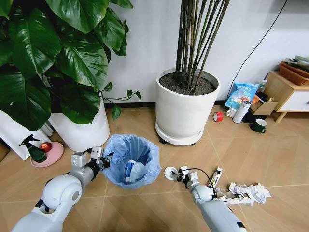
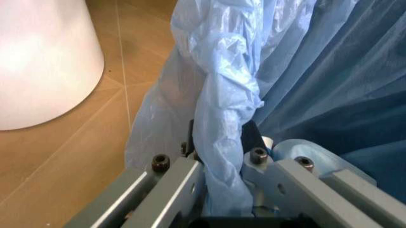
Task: Pick up the trash bin and place the garbage on the floor into it.
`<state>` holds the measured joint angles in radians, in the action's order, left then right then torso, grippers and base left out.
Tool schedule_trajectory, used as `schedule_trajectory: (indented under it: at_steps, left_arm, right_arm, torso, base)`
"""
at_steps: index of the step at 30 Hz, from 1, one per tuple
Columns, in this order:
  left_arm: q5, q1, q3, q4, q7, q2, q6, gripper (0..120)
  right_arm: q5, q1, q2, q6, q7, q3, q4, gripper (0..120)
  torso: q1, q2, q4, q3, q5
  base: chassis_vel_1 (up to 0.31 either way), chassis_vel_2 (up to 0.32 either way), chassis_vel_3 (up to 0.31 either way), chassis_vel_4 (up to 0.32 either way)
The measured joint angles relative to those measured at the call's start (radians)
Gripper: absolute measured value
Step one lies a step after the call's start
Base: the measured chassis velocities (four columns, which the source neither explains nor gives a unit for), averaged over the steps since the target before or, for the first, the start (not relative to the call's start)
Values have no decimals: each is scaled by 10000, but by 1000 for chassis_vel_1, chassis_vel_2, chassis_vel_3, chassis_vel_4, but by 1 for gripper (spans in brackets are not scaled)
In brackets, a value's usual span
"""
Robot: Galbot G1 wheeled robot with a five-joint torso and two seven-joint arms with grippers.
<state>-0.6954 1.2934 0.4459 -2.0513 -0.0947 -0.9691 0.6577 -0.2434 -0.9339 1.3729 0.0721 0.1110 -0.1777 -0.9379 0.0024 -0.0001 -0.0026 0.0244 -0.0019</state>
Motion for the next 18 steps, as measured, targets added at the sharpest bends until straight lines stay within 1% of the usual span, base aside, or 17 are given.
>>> schedule_trajectory:
  at_steps: [3,4,7,8,11,12,15,18]
  left_arm:
    - [9,2,-19,-7,29,10,11,0]
    - [9,2,-19,-7,29,10,11,0]
    - [16,-8,-35,-7,44,14,14,0]
    - [16,-8,-35,-7,44,14,14,0]
    - [35,-3,-50,-12,56,23,17,0]
    - [35,-3,-50,-12,56,23,17,0]
    - [42,15,-50,-34,64,37,18,0]
    - [46,21,-51,-49,66,61,18,0]
  right_arm:
    - [19,6,26,-19,50,-67,94,38]
    - [19,6,26,-19,50,-67,94,38]
    - [22,3,25,-27,91,-129,122,26]
    - [22,3,25,-27,91,-129,122,26]
    - [31,-19,19,-50,138,-214,152,10]
    - [31,-19,19,-50,138,-214,152,10]
    - [31,-59,19,-79,178,-262,143,1]
    - [34,-96,24,-108,196,-284,123,0]
  torso:
    - [0,1,1,0,0]
    - [0,1,1,0,0]
    - [0,1,1,0,0]
    - [0,1,1,0,0]
    - [0,1,0,0,-1]
    - [0,1,0,0,-1]
    - [0,1,1,-1,0]
    - [0,1,0,-1,0]
  base:
    - [0,0,0,0]
    - [0,0,0,0]
    - [0,0,0,0]
    - [0,0,0,0]
    - [0,0,0,0]
    - [0,0,0,0]
    - [0,0,0,0]
    - [0,0,0,0]
